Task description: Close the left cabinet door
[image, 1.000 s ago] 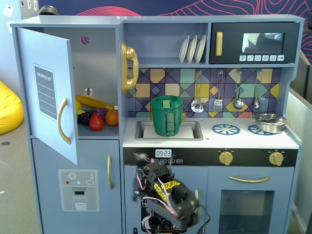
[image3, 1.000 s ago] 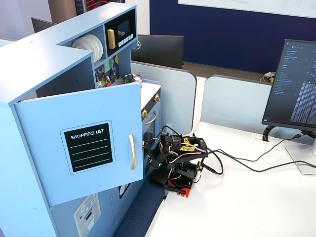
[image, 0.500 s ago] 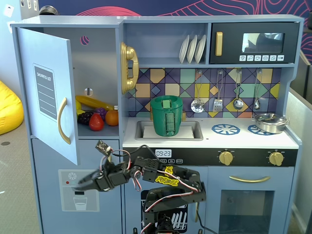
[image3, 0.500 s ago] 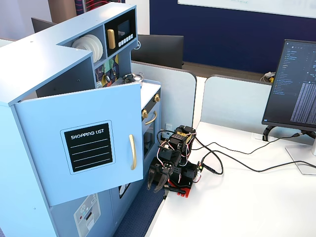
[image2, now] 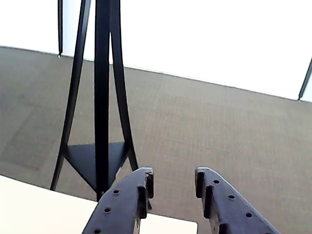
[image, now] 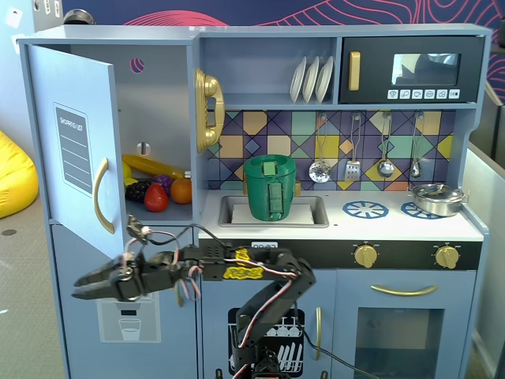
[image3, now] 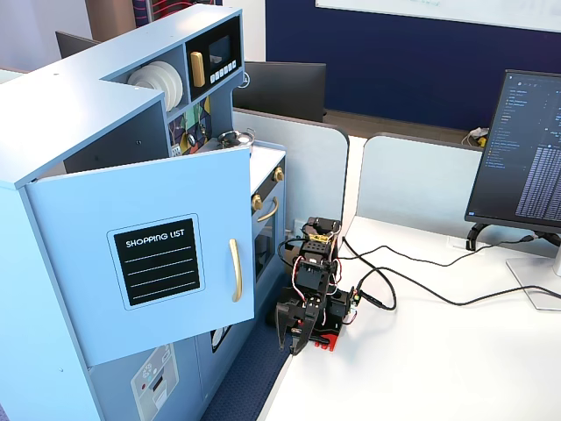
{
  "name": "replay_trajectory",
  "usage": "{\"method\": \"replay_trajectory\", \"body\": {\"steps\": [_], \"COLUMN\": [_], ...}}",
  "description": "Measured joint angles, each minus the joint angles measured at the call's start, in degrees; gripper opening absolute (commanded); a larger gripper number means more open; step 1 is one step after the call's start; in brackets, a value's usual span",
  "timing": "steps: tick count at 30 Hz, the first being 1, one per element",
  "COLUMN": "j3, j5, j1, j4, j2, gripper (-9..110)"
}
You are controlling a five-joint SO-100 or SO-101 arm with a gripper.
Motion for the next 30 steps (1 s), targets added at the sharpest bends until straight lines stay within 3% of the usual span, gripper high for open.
{"method": "replay_trajectory", "body": {"steps": [9,30], "j3": [-13.01,-11.51], "j5": [-2.9,-4.75], "j1": [0.44,11.07], "j4": [-2.99,-4.48], "j2": [-14.41,-14.68], "gripper": [0,0]}}
